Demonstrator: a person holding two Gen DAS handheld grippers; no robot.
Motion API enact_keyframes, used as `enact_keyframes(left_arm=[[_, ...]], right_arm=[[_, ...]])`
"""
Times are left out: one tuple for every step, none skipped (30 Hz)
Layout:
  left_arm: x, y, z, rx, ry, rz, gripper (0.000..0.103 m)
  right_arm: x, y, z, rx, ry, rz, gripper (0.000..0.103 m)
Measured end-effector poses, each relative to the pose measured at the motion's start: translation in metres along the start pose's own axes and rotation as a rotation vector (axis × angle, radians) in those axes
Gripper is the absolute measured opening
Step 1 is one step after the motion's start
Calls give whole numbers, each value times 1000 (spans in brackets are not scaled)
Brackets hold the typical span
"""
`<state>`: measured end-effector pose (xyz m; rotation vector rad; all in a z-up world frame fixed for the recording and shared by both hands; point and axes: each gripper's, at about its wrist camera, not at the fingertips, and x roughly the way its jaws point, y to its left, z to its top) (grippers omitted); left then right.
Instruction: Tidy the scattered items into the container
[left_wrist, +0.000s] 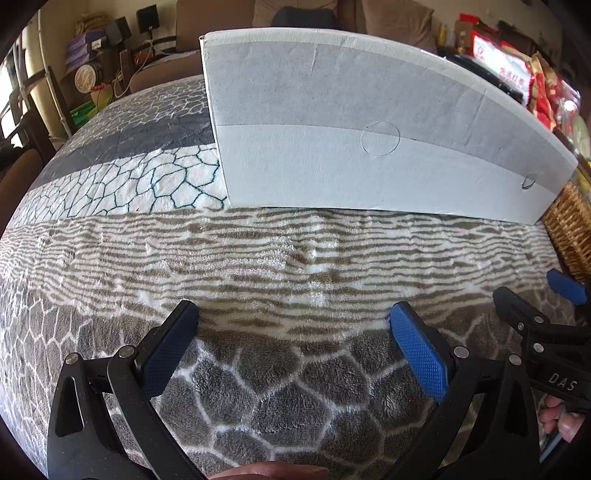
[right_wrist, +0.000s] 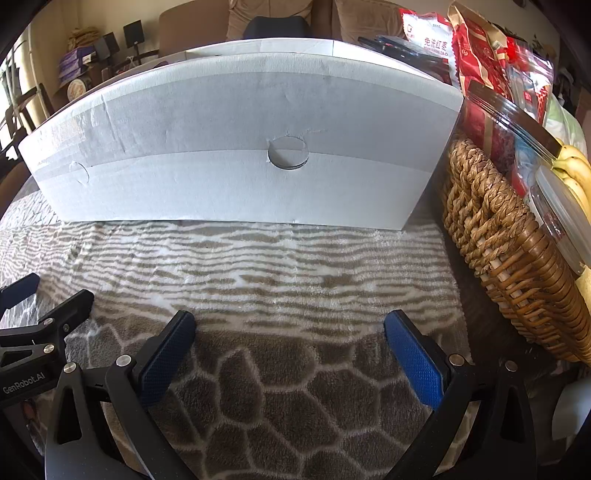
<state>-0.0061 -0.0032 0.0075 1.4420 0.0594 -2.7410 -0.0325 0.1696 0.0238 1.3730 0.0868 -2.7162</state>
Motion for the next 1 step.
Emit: enact_keyframes(left_arm=[[0, 0, 0, 0, 0, 0, 103]], right_arm=[[0, 0, 0, 0, 0, 0, 103]])
